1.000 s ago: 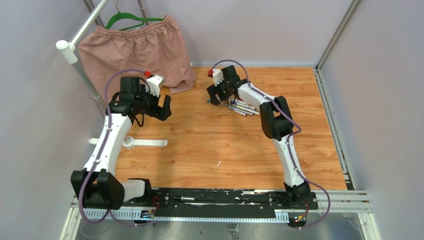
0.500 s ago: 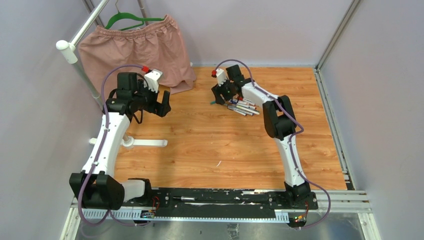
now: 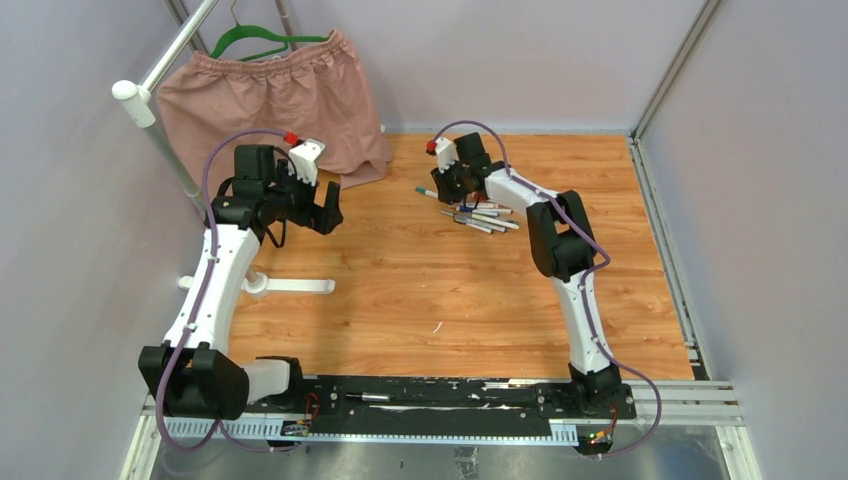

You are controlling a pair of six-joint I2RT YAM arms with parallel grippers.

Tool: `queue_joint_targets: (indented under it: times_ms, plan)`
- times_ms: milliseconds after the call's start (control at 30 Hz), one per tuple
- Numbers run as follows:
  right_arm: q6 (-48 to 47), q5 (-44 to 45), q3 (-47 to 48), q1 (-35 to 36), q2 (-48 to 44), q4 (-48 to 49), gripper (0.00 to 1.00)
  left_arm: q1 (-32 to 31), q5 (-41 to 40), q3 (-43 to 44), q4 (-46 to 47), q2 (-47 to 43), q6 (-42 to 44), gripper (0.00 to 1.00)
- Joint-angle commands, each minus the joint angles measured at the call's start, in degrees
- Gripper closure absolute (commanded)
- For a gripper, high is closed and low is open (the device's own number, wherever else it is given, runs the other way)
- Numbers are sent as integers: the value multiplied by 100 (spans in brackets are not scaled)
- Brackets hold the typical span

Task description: Open the pen caps

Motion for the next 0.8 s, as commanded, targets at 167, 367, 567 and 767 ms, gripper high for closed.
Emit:
queue_joint_targets:
  times_ms: [167, 367, 567, 767]
  plan:
    - [367, -45, -697, 212, -206, -127, 94, 33, 120, 144, -115, -98, -55, 0]
    - [673, -170, -600, 305, -268, 129, 100, 33, 147, 54, -136, -114, -14, 0]
    - [898, -457, -742, 305, -773, 290, 100, 33, 376, -39, -152, -141, 214, 0]
    - [1355, -1132, -1601, 309, -1611, 528, 100, -19, 881, -447, -143, -128, 1199, 0]
